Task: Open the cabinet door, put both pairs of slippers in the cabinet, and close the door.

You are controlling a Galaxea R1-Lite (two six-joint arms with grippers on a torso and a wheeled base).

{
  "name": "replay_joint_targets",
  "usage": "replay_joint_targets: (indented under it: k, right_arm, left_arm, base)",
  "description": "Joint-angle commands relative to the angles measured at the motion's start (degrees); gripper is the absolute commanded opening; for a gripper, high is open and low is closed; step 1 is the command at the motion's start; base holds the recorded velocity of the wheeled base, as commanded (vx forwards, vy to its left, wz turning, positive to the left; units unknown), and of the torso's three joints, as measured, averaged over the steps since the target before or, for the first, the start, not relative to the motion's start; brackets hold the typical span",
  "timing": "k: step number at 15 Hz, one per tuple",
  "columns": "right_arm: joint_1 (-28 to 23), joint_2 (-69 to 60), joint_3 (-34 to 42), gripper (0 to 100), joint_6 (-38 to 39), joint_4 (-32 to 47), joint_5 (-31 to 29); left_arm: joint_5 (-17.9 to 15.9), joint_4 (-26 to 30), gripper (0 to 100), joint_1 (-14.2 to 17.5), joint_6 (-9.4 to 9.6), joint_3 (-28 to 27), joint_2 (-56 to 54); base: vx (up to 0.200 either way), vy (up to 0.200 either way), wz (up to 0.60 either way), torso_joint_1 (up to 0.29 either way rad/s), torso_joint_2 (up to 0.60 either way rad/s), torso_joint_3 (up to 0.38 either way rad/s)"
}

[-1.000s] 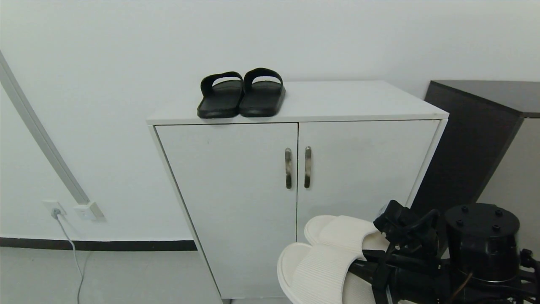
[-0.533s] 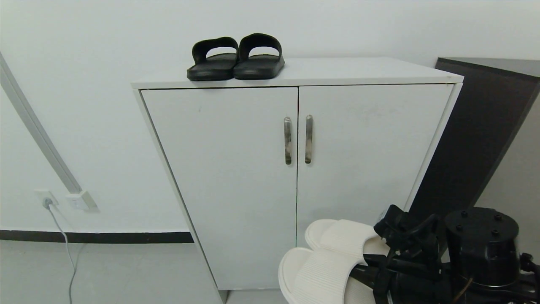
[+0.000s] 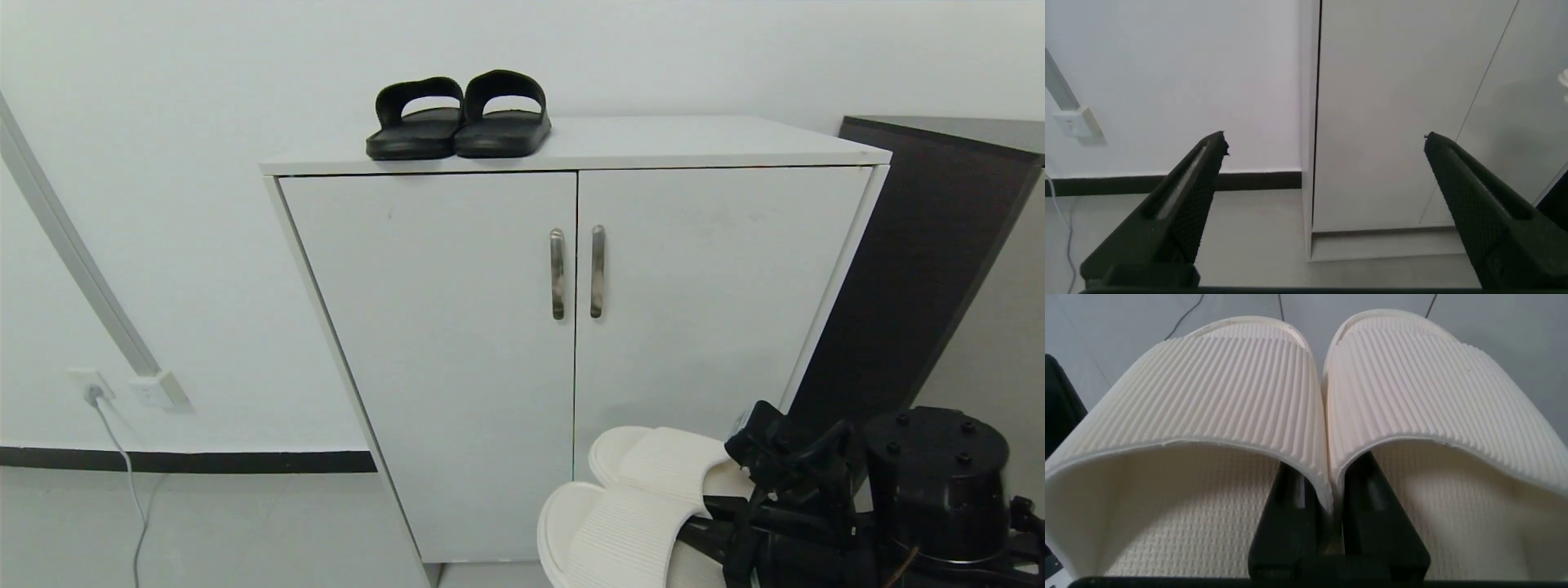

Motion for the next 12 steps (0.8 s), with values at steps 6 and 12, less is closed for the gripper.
replay_joint_targets:
  k: [6,12]
  right_arm:
    - [0.04,0.05,0.56,0,-1.23,-0.9,-0.16]
    - [0.04,0.05,1.0,0,-1.23,-1.95,0.01]
  left_arm:
    - [-8.51,4.85,100,-6.09,-3.0,-15.25,17.16]
    - [-21.43,-17.74,100,-8.02,-2.74,-18.33,42.64]
  base:
    - [0.0,0.0,0.0,-0.003,0.06,0.046]
    - [0.0,0.0,0.0,0.0,0.05,0.02]
